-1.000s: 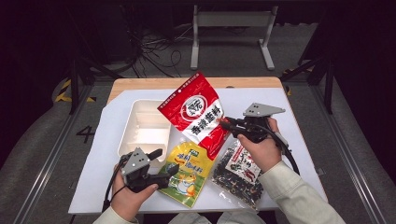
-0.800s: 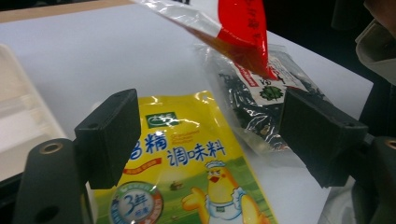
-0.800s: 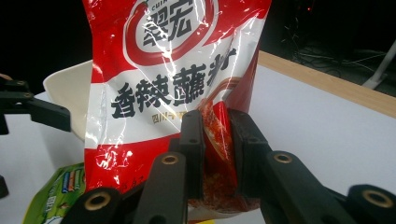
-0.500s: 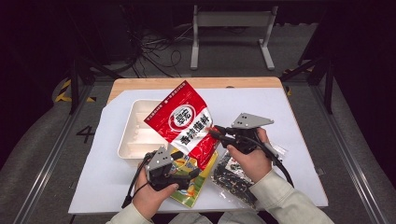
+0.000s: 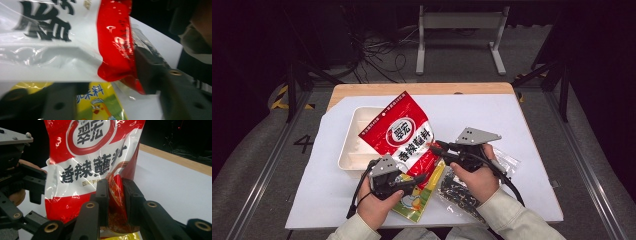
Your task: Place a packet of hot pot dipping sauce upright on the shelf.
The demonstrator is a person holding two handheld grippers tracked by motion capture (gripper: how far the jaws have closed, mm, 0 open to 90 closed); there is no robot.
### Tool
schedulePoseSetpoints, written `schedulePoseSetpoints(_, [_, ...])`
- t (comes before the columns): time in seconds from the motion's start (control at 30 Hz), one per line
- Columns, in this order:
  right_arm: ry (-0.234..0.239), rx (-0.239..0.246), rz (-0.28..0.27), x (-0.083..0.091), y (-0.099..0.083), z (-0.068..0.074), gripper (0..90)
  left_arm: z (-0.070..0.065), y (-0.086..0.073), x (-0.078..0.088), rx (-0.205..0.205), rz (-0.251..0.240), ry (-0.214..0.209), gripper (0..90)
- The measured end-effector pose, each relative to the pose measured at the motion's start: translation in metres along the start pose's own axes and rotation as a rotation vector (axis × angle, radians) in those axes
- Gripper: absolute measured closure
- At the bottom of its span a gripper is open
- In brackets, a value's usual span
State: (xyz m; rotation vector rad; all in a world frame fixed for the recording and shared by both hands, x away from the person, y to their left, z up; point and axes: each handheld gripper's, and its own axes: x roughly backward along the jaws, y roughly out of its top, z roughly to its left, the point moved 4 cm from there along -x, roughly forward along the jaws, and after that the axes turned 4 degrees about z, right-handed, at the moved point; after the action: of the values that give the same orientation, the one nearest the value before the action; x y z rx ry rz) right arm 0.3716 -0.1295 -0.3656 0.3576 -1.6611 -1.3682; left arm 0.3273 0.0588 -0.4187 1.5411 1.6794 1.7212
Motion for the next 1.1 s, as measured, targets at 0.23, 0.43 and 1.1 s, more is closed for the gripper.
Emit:
schedulePoseSetpoints(0.23, [0.022, -0.011, -0.019, 0.002, 0.0, 0.002, 74.4, 0.004, 0.002, 0.008, -0.013, 0.02, -0.023, 68.4])
schedulePoseSetpoints(0.43, [0.044, -0.01, 0.0, 0.004, -0.002, 0.0, 68.9, 0.006, 0.006, 0.016, -0.082, 0.074, 0.014, 69.9])
schedulePoseSetpoints(1.1, [-0.078, -0.023, 0.001, 0.046, -0.016, -0.038, 50.1, 0.039, 0.035, 0.079, -0.418, 0.203, 0.084, 70.6])
